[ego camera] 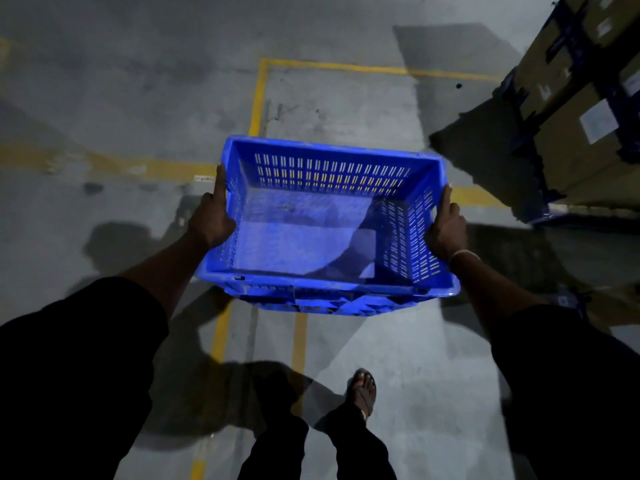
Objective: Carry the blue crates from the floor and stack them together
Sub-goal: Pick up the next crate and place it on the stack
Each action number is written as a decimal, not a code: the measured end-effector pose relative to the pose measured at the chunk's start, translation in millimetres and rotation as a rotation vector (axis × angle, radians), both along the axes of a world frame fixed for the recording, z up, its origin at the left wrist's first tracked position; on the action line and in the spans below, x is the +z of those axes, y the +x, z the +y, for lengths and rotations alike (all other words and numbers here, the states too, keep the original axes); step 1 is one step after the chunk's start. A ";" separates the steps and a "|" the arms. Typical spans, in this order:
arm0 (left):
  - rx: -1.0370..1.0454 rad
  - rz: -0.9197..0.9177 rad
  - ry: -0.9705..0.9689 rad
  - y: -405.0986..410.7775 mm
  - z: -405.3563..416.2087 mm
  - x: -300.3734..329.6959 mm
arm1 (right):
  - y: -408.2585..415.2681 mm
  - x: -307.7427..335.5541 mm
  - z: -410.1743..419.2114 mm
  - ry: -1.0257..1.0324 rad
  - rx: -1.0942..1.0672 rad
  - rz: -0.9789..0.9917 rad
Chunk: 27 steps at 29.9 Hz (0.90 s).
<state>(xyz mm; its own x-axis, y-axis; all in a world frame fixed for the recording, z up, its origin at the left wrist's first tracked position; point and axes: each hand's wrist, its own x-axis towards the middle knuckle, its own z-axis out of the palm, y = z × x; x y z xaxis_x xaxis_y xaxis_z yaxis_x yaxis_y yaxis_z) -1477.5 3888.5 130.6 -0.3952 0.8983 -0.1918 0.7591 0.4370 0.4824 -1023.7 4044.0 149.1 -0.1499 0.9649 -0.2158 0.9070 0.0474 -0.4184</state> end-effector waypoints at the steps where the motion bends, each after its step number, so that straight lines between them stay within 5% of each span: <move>1: 0.005 0.004 -0.024 3.6 -1.3 6.1 | -0.2 1.4 -5.3 0.014 0.006 -0.058; 5: -0.004 0.035 0.006 18.3 -17.5 19.8 | 5.4 2.1 -39.7 0.060 0.021 -0.168; 11: -0.054 0.126 0.134 22.4 -36.0 4.1 | 12.8 -13.6 -52.8 0.116 0.015 -0.076; 16: -0.066 0.128 0.058 17.1 -33.1 1.3 | 13.2 -11.8 -47.4 0.076 0.009 -0.042; 22: -0.192 0.044 -0.252 6.4 -35.8 24.3 | 5.9 17.8 -61.3 -0.099 -0.022 -0.156; 27: -0.236 0.020 -0.213 25.2 -69.6 58.0 | -18.4 59.2 -105.0 -0.101 0.036 -0.170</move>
